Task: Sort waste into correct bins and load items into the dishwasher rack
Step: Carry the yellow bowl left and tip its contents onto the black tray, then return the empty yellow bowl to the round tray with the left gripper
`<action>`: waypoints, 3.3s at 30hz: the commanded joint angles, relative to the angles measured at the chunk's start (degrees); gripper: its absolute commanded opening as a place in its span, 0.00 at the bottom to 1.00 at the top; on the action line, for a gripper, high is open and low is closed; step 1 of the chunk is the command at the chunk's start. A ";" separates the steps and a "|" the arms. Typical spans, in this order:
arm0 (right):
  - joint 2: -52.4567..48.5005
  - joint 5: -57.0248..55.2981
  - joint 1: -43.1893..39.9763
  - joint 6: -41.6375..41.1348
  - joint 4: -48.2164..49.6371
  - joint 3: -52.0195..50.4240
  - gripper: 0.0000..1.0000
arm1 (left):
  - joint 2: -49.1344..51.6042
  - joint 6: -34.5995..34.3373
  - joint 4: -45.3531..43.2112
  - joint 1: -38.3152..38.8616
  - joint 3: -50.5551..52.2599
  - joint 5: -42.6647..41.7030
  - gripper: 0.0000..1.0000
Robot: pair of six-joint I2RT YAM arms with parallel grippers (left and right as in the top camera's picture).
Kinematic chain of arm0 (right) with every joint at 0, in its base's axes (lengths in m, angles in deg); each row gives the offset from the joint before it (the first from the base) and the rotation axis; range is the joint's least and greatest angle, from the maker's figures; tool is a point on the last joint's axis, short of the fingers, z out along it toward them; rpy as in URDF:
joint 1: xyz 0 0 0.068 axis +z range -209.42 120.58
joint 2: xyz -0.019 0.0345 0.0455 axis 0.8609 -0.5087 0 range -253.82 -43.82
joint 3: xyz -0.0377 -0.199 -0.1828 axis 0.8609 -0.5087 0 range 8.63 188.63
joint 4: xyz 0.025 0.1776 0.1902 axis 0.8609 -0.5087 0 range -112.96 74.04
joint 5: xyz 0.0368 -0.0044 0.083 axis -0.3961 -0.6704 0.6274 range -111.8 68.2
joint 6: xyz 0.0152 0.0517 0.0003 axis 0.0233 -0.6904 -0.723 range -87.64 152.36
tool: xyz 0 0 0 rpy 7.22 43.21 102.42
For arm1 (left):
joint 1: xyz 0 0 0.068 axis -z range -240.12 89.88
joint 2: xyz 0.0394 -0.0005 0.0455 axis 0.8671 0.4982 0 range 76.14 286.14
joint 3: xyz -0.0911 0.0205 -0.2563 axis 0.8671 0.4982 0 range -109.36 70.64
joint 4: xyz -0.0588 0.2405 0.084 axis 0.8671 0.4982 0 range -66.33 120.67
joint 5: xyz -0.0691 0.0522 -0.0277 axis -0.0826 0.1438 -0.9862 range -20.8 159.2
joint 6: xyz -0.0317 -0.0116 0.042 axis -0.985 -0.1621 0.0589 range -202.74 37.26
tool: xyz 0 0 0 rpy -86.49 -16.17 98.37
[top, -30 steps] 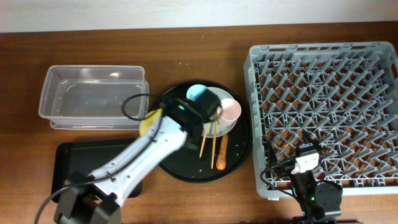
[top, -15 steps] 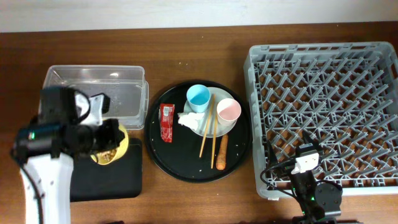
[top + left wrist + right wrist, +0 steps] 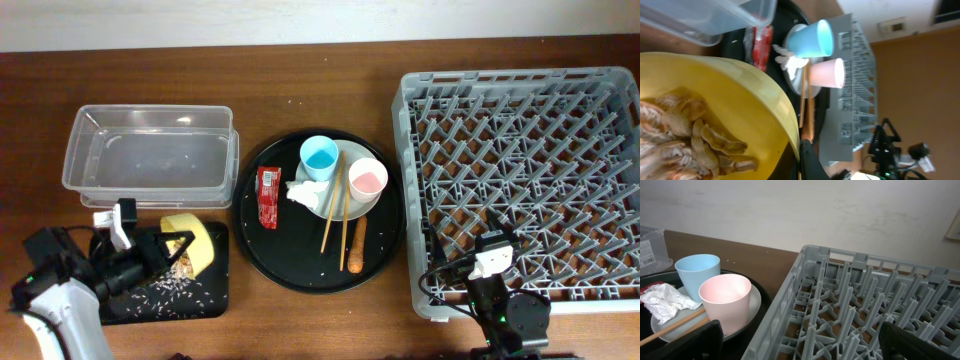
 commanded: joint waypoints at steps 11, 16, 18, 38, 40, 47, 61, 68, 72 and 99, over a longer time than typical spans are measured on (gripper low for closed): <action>0.26 0.13 0.26 -0.66 -0.26 -0.31 0.98 | 9.01 4.61 2.40 -10.25 0.15 -12.61 0.00; 0.26 0.15 0.26 -0.66 -0.28 -0.31 0.98 | 8.98 11.04 7.61 -10.91 0.15 -15.26 0.00; 0.26 0.13 0.24 -0.66 -0.28 -0.31 0.98 | 9.01 10.99 6.51 -10.88 0.15 -14.91 0.00; 0.26 0.13 0.26 -0.66 -0.26 -0.31 0.98 | 8.98 19.87 15.98 -10.38 0.13 -19.15 0.00; 0.26 0.13 0.26 -0.66 -0.28 -0.31 0.98 | 9.01 19.47 14.36 -10.38 0.15 -18.05 0.00; 0.26 0.15 0.24 -0.66 -0.26 -0.31 0.98 | 9.01 21.20 14.10 -10.34 0.15 -19.50 0.00; 0.26 0.13 0.24 -0.66 -0.26 -0.31 0.98 | 4.79 19.52 22.84 2.99 -15.43 -11.37 0.00; 0.26 0.13 0.26 -0.66 -0.28 -0.31 0.98 | 3.54 -13.68 4.02 24.39 -21.29 15.50 0.00; 0.26 0.13 0.26 -0.66 -0.28 -0.31 0.98 | 3.63 -26.14 -3.34 41.62 -21.29 33.09 0.00; 0.26 0.15 0.26 -0.66 -0.28 -0.31 0.98 | 25.99 -39.47 -11.19 73.24 -21.27 54.03 0.01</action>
